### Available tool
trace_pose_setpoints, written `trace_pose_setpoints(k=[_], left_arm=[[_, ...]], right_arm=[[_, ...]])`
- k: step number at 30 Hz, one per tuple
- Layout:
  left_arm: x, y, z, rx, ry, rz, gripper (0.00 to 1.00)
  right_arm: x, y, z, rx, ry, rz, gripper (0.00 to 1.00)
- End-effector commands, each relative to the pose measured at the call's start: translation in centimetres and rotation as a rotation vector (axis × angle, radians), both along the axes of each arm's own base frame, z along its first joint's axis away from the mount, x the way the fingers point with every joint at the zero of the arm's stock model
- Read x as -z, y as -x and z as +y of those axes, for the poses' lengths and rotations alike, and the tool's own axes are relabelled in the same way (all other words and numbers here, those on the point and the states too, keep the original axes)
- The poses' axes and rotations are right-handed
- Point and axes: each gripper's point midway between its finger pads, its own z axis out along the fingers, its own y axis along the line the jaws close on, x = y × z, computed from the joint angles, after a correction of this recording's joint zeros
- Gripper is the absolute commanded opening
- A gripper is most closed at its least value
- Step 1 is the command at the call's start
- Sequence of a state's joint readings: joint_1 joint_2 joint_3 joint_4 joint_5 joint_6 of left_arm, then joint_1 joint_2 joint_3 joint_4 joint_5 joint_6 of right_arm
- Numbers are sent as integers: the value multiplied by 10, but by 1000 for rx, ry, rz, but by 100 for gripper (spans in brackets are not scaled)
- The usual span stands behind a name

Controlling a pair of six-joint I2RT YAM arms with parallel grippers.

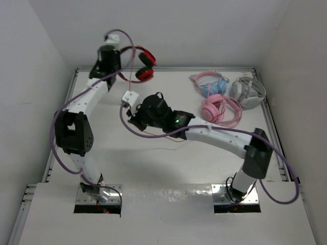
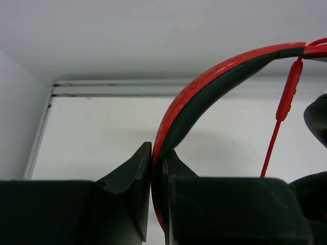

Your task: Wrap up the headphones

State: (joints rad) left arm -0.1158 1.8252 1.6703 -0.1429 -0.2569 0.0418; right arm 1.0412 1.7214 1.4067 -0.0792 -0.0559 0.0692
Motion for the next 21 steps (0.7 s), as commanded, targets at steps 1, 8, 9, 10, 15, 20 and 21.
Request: trace_pose_setpoints(k=[1, 8, 9, 10, 15, 20, 21], left_arm=[[-18, 8, -19, 67, -329, -108, 0], [17, 44, -91, 507, -404, 55, 0], [16, 53, -102, 559, -433, 58, 0], [19, 61, -107, 587, -449, 74, 0], [41, 107, -142, 830, -445, 159, 0], [37, 137, -165, 945, -349, 208, 0], [36, 147, -169, 981, -318, 233, 0]], right_arm=[[-96, -16, -44, 143, -29, -242, 0], [-147, -71, -152, 535, 216, -479, 0], [-159, -75, -168, 577, 214, -496, 0], [-162, -80, -182, 619, 242, -519, 0], [-167, -109, -249, 766, 241, -512, 0], [-152, -141, -296, 862, 195, -442, 0], [-148, -145, -299, 865, 179, -423, 0]])
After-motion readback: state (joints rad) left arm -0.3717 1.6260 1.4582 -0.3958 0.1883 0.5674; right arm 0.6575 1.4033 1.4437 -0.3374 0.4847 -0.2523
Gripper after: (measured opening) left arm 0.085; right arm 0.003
